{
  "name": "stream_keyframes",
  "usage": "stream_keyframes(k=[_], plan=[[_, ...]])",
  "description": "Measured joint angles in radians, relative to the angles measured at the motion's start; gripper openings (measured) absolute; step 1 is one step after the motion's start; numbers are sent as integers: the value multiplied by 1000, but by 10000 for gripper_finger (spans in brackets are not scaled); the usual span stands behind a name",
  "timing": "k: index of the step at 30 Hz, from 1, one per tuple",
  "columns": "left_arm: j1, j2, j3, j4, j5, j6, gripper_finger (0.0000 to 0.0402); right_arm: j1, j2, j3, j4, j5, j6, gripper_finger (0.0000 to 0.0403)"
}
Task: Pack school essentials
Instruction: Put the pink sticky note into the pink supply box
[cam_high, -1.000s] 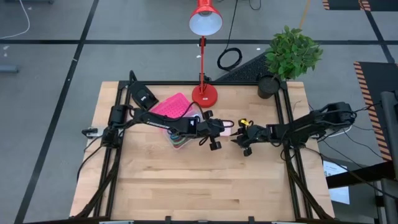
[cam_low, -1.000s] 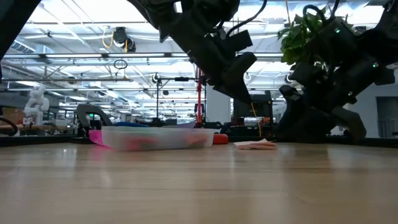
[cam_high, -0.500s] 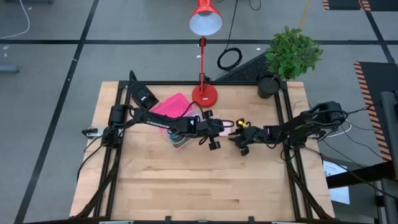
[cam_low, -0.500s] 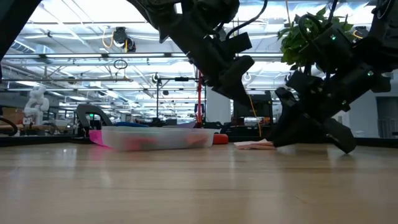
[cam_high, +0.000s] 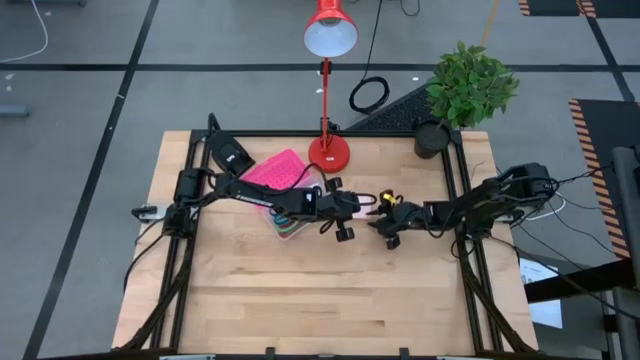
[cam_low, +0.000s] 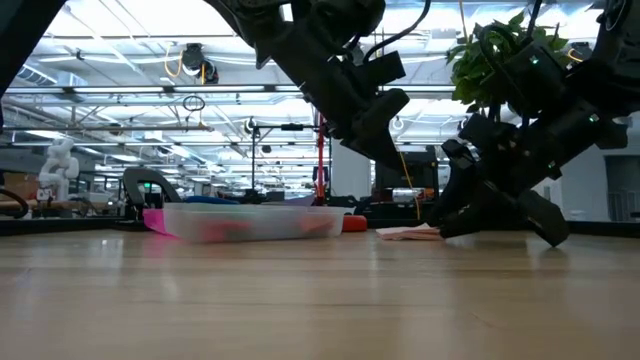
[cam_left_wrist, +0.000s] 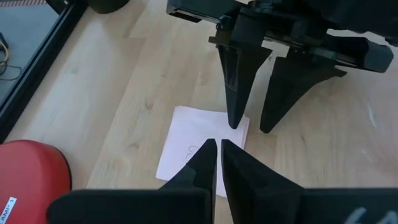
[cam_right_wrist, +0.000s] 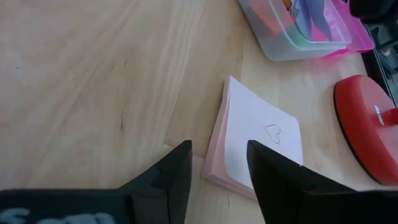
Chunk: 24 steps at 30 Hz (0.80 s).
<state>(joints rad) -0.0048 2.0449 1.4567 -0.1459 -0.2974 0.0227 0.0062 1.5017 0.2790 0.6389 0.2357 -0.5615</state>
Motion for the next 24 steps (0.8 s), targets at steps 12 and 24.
stream_keyframes(k=[12, 24], plan=[[0, 0, 0, 0, 0, 0, 26, -33, 0, -1, -30, -2, 26, 55], [0, 0, 0, 0, 2, -1, 26, -29, -11, -2, -42, -4, 19, 1]])
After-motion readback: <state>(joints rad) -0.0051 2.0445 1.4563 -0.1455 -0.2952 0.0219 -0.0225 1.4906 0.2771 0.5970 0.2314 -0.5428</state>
